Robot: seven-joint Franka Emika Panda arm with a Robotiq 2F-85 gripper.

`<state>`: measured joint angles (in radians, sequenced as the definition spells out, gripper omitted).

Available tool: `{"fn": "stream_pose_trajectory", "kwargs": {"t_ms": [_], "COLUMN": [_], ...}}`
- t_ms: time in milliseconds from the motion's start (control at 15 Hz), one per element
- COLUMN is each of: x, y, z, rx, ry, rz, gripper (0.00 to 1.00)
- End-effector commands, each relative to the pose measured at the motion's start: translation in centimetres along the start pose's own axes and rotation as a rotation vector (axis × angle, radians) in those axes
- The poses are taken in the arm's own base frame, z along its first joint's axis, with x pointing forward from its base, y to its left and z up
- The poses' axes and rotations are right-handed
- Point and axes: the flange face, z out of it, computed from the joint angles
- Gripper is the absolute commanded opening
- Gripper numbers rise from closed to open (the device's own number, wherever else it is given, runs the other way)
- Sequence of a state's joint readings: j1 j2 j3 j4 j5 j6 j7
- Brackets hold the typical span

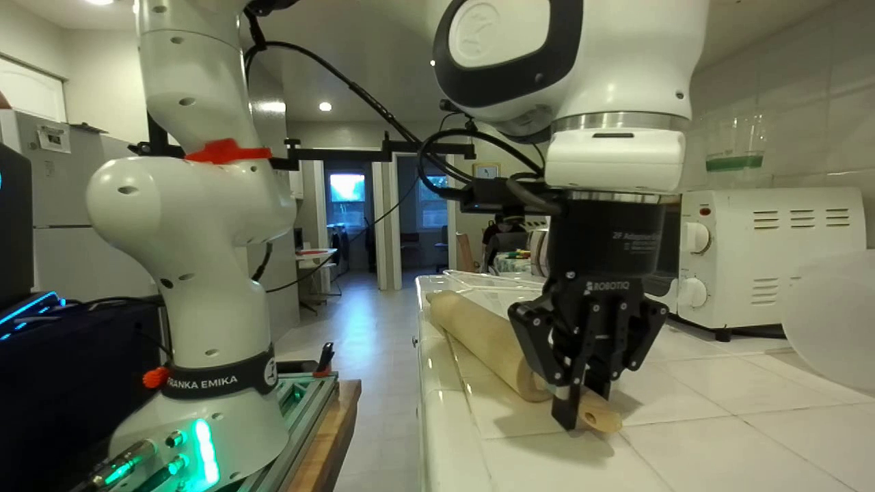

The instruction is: Roll the rolling pin

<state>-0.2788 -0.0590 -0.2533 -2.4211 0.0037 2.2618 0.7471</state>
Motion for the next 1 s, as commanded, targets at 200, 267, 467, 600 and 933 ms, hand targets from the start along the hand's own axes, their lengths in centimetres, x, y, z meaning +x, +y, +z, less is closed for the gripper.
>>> {"fn": "stream_pose_trajectory", "kwargs": {"t_ms": [200,267,467,600,933], "x": [1.5,1.8,2.3,2.4,3.0], "y": [-4.7,-5.5,-7.8,-9.5,-13.8], "z": [-0.1,-0.1,-0.2,-0.6,-1.3], "rx": [0.034,0.039,0.05,0.06,0.07], "ry": [-0.009,-0.008,0.006,0.022,0.065], "rz": [0.047,0.052,0.066,0.069,0.088], "gripper": [0.07,0.07,0.07,0.07,0.07]}}
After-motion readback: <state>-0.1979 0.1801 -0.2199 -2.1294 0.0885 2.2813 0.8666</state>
